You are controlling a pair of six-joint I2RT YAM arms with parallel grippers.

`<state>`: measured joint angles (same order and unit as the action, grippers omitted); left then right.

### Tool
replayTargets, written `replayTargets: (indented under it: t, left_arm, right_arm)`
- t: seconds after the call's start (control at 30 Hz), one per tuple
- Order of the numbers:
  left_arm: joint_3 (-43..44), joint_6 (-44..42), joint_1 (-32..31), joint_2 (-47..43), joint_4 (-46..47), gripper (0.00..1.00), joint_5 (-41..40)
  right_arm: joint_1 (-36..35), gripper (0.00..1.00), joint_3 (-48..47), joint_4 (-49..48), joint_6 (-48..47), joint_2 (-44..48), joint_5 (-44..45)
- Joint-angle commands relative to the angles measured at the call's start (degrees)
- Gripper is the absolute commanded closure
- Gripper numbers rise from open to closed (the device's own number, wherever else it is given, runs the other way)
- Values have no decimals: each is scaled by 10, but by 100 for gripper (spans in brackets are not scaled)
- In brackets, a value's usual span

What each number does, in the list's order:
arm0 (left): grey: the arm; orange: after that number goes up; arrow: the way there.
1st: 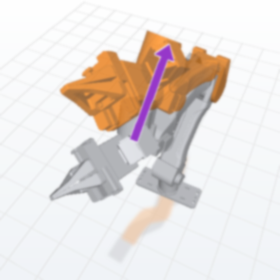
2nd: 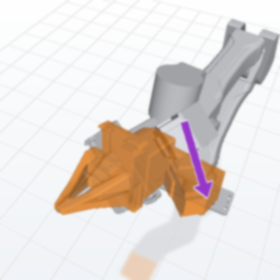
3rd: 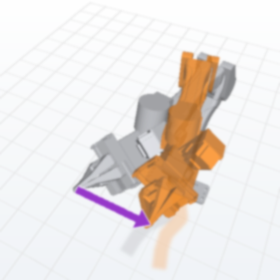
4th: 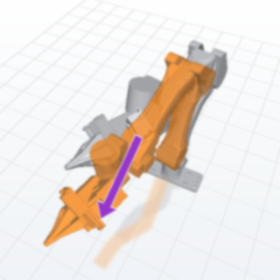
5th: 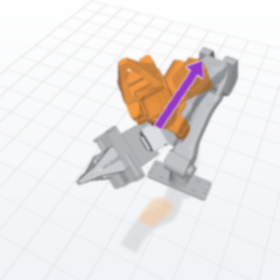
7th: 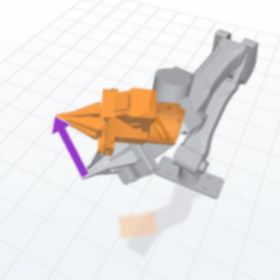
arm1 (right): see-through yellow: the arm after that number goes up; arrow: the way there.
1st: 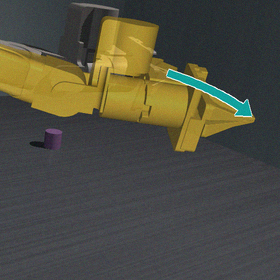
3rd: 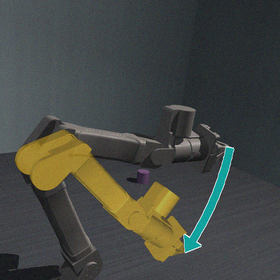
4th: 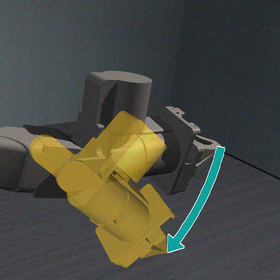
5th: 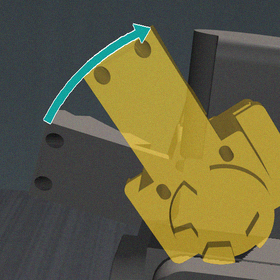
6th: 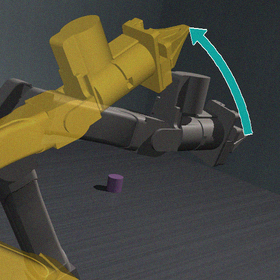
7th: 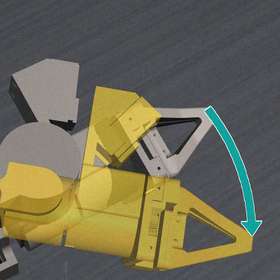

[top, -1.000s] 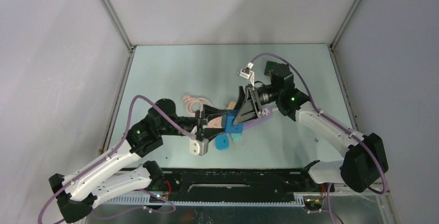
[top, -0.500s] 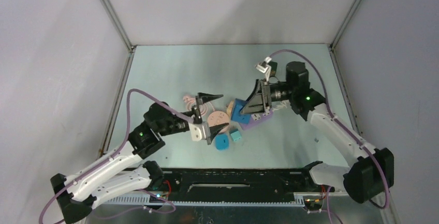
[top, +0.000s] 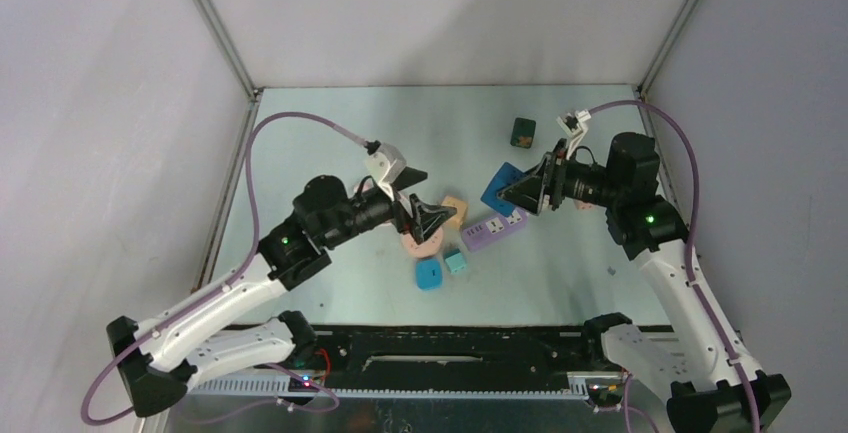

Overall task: Insert the plug
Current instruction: Pick up the plug from the center of the board.

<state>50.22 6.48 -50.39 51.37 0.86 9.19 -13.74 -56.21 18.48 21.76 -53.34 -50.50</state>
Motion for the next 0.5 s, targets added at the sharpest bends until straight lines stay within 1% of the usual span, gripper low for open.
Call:
replayTargets:
  t: [0.0,0.1,0.2,0.33,0.47]
  left_arm:
    - [42,119,-1,16,-32,0,10]
    - [47,134,2,22,-37,0,35]
    - [53,128,4,19,-42,0,59]
    - [57,130,7,10,-53,0,36]
    - [44,115,8,-12,-38,0,16]
  right_arm:
    - [3,100,-19,10,-22,2,26]
    - [6,100,-19,-1,-4,3,7]
    - [7,100,-18,-22,27,4,-6]
    - [17,100,-18,-39,95,3,-33]
    - [20,100,-19,-52,145,9,-52]
